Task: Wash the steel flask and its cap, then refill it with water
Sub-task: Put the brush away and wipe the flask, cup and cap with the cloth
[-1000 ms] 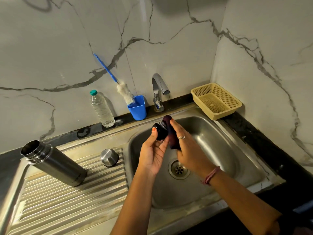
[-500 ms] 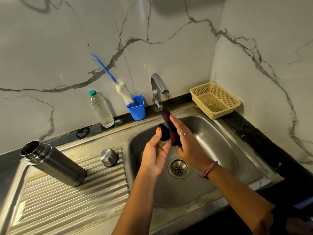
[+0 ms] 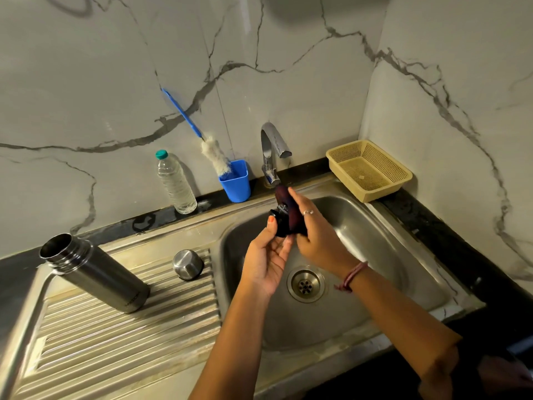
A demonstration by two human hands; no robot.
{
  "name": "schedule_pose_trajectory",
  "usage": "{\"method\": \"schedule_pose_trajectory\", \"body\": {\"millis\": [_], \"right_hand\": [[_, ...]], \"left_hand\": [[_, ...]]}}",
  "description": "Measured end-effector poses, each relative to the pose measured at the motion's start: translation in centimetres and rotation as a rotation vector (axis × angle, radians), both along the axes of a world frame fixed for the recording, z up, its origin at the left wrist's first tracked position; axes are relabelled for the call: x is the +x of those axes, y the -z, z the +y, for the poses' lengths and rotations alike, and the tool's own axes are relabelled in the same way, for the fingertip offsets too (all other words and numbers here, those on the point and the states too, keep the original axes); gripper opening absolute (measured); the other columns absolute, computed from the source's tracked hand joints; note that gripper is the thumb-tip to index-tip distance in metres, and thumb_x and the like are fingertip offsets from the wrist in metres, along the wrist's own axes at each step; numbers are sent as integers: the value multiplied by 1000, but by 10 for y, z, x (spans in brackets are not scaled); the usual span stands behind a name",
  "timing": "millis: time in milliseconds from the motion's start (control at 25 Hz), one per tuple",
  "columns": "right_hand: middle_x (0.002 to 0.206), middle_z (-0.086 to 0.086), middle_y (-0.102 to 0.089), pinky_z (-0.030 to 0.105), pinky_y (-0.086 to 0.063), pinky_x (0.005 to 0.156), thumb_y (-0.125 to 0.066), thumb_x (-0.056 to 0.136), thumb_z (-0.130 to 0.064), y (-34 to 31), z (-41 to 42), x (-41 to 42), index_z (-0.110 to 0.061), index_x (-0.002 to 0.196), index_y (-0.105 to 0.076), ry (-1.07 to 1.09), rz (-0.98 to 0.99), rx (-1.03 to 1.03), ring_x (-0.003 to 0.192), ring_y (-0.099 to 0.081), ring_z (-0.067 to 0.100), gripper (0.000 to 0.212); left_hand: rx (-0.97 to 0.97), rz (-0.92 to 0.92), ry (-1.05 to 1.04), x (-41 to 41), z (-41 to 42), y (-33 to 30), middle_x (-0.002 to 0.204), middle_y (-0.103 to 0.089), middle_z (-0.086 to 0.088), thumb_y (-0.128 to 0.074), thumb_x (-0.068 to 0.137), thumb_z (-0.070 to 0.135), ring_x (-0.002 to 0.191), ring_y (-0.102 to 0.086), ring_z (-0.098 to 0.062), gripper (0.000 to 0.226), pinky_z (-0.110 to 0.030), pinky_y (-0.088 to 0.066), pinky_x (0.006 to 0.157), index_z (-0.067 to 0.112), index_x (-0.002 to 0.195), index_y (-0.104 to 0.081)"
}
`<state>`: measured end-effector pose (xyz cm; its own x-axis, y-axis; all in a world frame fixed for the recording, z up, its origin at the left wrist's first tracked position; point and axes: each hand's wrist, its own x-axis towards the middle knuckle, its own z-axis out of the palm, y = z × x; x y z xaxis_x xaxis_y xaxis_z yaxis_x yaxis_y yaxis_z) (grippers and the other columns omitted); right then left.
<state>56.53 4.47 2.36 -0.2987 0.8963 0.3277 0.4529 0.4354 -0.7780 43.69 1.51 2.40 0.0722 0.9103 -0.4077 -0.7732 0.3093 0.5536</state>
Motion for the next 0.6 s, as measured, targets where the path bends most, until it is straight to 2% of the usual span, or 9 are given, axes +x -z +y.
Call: {"method": "schedule_pose_trajectory", "body": {"millis": [120,240,320,400,480,600], "right_hand": [[154,5,-25,35,-30,114,-60,81,4,-10,1,-7,-12,150,-19,-6,-239,198,142,-25,21,82],[158,5,-14,36,-25,115,-58,82,1,8,-15,-5,-14,151,-11,14,-372,305,146,-15,22,84],[157,6,-15,42,-32,114,-57,82,4,17,-15,0,-16,152,-8,25,-254,181,144,-19,22,87],[155,7,-21,44,-38,110,-54,82,8,15,-6,2,-17,152,-9,29,-133,31,142,-26,21,87],[154,8,-24,43,-37,110,-52,84,8,9,-3,-4,-14,152,-10,53,-96,13,141,-28,22,83],[155,12,-22,34,-30,114,-50,88,-1,3,-20,-23,-8,151,-9,101,6,19,143,-24,21,75]], "left_hand": [[20,-5,-54,1,2,1,93,-69,-13,-70,78,22,79,-67,-16,46,-22,-59,65,-2,117,-64],[29,-50,-102,-2,4,-2,95,-72,-12,-69,79,22,84,-69,-18,37,-28,-58,78,1,110,-67],[22,-61,-100,-1,2,-5,96,-73,-14,-68,82,18,84,-72,-18,32,-27,-59,81,1,109,-66],[20,-41,-105,1,1,-7,94,-74,-14,-68,83,15,82,-73,-16,29,-23,-60,72,1,108,-65],[41,-39,-116,1,4,-10,93,-75,-13,-67,84,15,82,-73,-16,27,-22,-60,71,1,107,-66],[77,-20,-96,0,9,-10,107,-72,-17,-69,80,20,95,-70,-23,40,-31,-57,89,0,115,-65]]}}
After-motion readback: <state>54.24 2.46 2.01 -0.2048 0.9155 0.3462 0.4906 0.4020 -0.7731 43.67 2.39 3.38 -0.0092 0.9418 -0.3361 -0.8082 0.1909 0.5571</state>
